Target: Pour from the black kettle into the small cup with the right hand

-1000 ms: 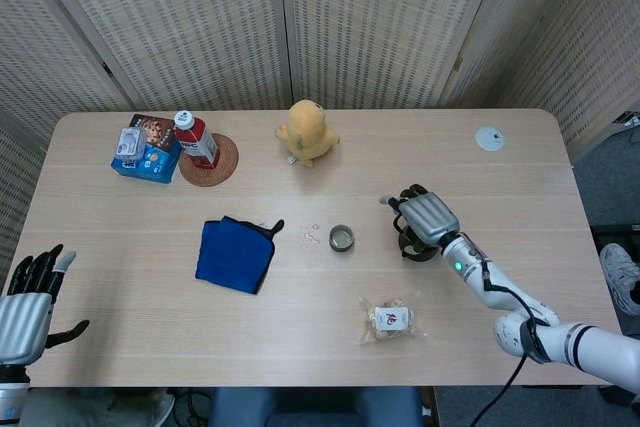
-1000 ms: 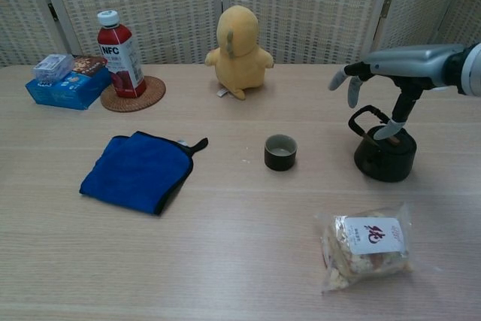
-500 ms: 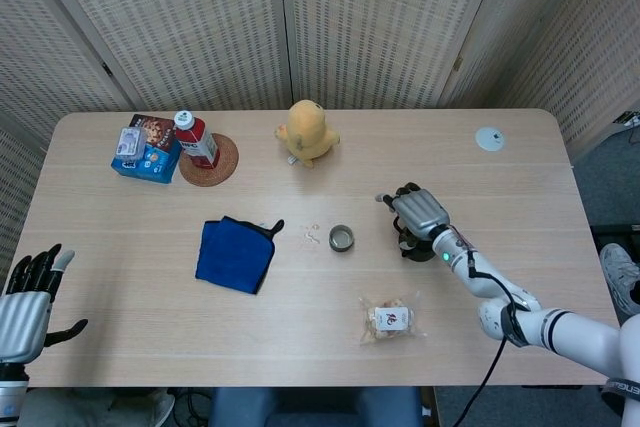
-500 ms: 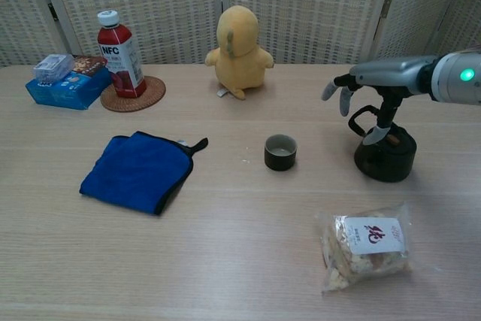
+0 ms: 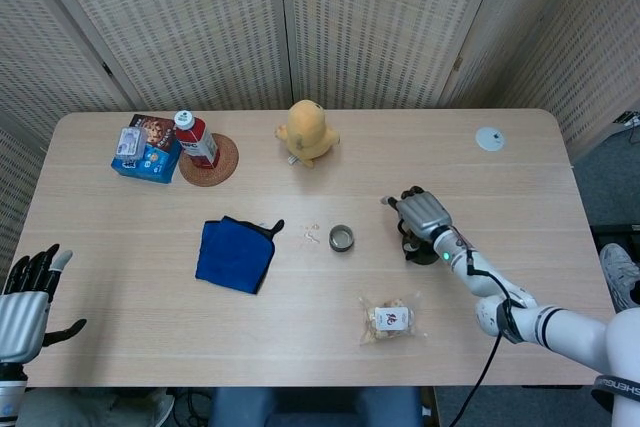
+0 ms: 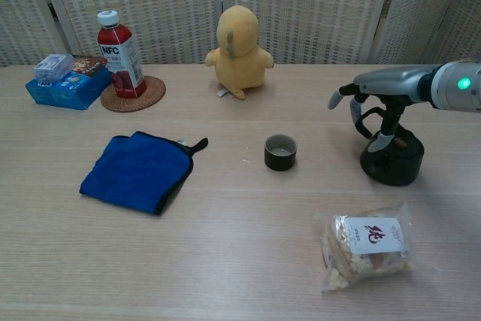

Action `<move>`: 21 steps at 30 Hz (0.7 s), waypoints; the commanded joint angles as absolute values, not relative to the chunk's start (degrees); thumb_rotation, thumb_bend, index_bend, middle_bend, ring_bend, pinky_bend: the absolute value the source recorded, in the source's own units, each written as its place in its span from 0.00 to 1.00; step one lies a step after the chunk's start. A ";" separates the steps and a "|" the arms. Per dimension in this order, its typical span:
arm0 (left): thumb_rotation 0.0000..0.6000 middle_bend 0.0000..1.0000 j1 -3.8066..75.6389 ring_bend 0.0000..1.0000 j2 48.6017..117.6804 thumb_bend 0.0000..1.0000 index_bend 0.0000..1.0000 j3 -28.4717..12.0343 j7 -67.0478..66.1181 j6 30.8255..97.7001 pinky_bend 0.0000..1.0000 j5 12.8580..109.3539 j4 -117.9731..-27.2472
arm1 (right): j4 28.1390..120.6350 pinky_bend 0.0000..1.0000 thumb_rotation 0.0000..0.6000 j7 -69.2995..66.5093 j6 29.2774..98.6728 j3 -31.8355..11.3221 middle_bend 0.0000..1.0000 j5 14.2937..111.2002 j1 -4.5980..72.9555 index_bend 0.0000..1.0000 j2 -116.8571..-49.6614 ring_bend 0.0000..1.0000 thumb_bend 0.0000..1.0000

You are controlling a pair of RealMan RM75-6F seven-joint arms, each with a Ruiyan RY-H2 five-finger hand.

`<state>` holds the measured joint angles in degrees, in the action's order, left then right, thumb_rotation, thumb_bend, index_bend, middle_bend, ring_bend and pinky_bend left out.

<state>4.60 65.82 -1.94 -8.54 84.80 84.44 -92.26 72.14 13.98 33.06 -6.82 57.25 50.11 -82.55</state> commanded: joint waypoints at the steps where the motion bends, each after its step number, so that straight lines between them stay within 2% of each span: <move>1: 1.00 0.00 4.62 0.05 65.85 0.13 0.06 -1.95 -8.49 84.84 0.00 84.52 -92.22 | 72.98 0.13 1.00 14.14 33.78 -6.69 0.48 56.91 50.01 0.18 -81.94 0.16 0.07; 12: 1.00 0.00 4.31 0.05 65.70 0.13 0.06 -1.87 -7.98 85.52 0.00 84.96 -92.06 | 83.28 0.13 1.00 14.72 38.69 -5.36 0.51 58.14 47.64 0.18 -75.07 0.20 0.07; 21: 1.00 0.00 4.12 0.05 65.69 0.13 0.06 -1.74 -7.39 85.83 0.00 85.34 -91.87 | 92.84 0.13 1.00 16.77 45.27 -1.63 0.51 61.29 42.75 0.18 -68.47 0.21 0.07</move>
<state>4.12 65.68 -1.74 -7.42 85.80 85.31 -91.89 91.28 16.13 43.80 -2.69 60.35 44.05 -69.82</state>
